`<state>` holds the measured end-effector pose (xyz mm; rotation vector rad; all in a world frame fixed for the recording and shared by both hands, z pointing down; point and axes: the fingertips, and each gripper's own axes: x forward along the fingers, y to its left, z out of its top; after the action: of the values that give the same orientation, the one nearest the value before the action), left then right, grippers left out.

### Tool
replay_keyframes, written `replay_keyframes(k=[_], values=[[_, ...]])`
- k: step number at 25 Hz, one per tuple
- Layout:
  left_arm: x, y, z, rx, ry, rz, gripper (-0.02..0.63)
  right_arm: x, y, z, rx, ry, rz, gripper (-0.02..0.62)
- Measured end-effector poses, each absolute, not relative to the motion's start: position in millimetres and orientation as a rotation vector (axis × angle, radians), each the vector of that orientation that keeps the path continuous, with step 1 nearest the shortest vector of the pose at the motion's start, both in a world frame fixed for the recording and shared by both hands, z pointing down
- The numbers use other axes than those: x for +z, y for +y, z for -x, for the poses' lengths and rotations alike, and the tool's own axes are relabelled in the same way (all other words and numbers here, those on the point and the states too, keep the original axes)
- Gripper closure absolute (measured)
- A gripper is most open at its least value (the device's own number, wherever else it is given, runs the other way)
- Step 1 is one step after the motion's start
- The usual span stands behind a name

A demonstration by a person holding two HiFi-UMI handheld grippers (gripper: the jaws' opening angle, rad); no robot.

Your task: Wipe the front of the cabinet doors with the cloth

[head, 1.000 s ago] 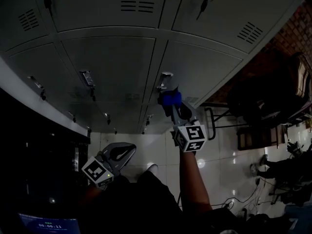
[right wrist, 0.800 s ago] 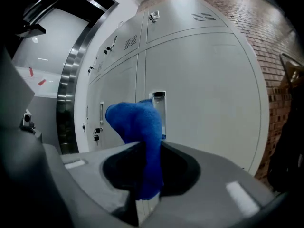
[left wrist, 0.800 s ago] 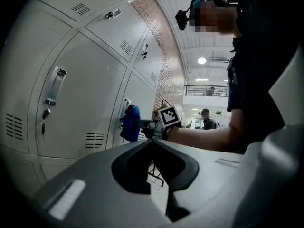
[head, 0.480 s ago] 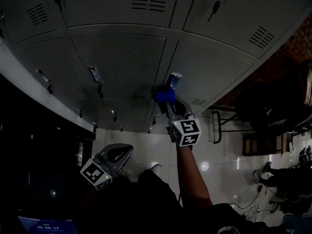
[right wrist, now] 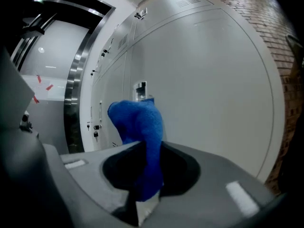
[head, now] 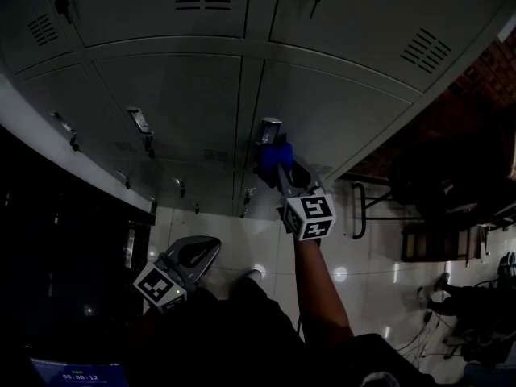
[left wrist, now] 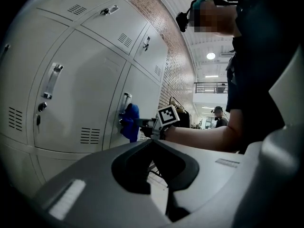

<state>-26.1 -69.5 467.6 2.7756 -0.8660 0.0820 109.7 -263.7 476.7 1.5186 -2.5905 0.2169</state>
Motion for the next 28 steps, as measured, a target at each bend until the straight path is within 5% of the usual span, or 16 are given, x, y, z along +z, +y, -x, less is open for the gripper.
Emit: replay_keyframes(k=[20,28], values=[[473.0,-76.2,-69.9,0.107,-0.691,-2.871,0.601,487.3,-249.9,-302.1,0.252,-2.334,-1.879,0.526],[473.5,-69.6,-52.9,0.126,-0.621,-2.853,0.601,470.1,-231.0,-297.2,0.248,-2.322,-1.96,0.526]])
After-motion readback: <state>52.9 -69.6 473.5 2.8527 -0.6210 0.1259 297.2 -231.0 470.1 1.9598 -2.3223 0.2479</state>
